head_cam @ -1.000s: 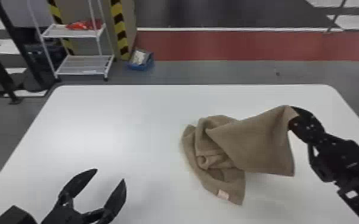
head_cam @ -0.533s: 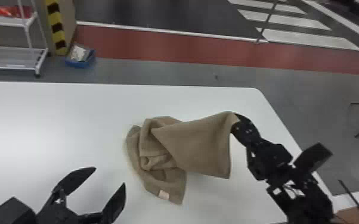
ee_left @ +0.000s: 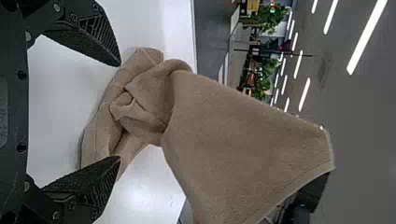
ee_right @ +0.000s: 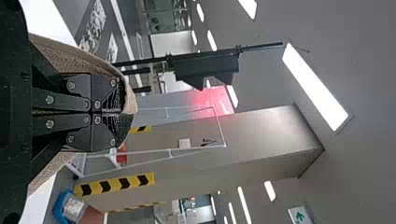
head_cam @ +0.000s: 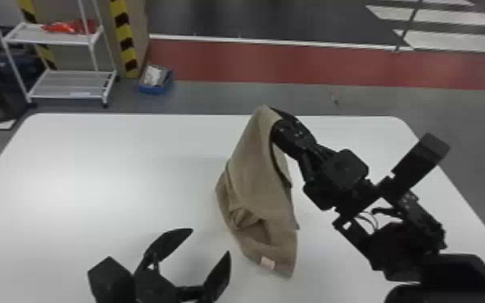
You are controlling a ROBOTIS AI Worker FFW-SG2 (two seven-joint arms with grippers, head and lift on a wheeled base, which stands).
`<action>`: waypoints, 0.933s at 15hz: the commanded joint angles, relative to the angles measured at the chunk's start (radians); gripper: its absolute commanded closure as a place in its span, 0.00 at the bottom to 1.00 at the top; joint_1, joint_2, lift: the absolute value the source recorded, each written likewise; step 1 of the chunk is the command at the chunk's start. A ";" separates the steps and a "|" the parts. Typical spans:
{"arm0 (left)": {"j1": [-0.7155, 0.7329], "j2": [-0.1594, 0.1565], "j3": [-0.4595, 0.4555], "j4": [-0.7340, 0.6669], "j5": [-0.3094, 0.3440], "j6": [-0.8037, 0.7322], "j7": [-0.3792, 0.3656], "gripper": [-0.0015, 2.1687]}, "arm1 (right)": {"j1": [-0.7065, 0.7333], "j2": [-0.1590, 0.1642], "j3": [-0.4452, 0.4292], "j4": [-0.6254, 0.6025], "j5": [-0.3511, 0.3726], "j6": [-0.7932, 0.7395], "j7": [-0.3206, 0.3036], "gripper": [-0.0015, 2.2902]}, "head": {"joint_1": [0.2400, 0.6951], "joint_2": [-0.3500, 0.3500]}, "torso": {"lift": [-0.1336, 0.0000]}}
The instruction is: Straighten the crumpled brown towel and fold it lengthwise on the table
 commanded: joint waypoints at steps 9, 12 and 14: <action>-0.180 -0.003 -0.076 0.205 -0.040 -0.051 0.160 0.09 | -0.075 0.006 0.002 -0.110 -0.168 0.248 0.043 0.96 | 1.00 0.46 | 0.07; -0.231 -0.003 -0.087 0.265 -0.048 -0.051 0.219 0.09 | -0.073 0.006 -0.008 -0.140 -0.193 0.276 0.046 0.96 | 1.00 0.47 | 0.07; -0.242 -0.003 -0.087 0.282 -0.049 -0.051 0.237 0.09 | -0.086 0.006 -0.042 -0.163 -0.227 0.315 0.046 0.96 | 1.00 0.47 | 0.07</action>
